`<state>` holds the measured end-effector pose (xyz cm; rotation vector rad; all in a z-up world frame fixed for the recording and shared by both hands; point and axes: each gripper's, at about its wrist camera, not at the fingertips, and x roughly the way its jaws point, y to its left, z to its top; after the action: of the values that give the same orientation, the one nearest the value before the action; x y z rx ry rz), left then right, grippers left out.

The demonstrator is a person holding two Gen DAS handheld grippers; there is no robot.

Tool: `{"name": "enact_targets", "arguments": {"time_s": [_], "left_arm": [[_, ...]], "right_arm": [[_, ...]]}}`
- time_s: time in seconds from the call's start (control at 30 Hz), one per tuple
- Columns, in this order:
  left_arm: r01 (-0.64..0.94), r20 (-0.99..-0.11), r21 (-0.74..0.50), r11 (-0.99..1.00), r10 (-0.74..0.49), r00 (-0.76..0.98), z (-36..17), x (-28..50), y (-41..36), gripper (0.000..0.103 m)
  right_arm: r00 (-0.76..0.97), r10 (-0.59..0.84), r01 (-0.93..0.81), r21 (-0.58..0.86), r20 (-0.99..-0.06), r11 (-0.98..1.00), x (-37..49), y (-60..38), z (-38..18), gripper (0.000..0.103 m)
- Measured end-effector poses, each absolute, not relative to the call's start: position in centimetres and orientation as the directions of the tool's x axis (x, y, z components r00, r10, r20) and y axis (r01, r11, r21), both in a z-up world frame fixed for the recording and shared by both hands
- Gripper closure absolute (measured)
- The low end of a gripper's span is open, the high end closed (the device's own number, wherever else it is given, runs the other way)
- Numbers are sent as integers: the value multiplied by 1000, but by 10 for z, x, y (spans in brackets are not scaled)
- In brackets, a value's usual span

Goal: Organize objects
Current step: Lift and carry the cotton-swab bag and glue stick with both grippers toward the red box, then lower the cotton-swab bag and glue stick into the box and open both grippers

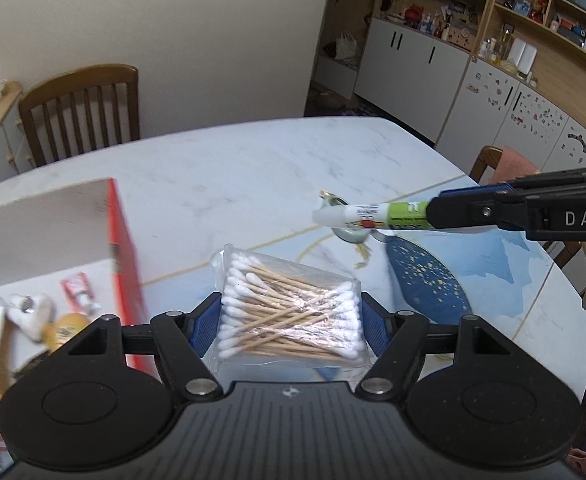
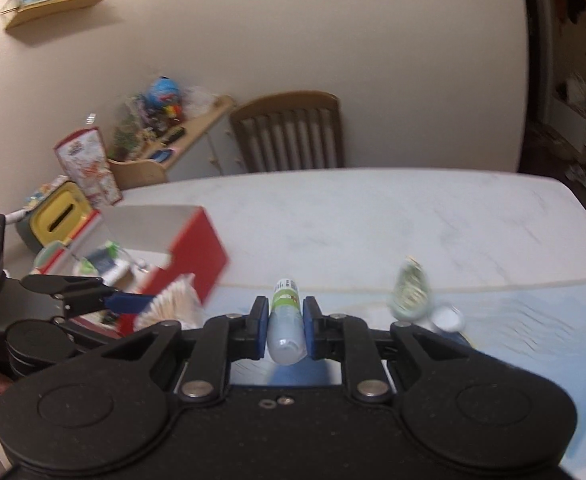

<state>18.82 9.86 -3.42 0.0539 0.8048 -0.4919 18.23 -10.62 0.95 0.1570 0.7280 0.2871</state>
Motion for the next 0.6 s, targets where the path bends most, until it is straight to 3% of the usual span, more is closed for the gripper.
{"name": "enact_targets", "arguments": {"time_s": [0.6], "left_arm": [[334, -695, -40, 942, -266, 668, -13, 193, 229, 32]], "right_arm": [[675, 435, -400, 201, -596, 895, 225, 35, 38, 86]]}}
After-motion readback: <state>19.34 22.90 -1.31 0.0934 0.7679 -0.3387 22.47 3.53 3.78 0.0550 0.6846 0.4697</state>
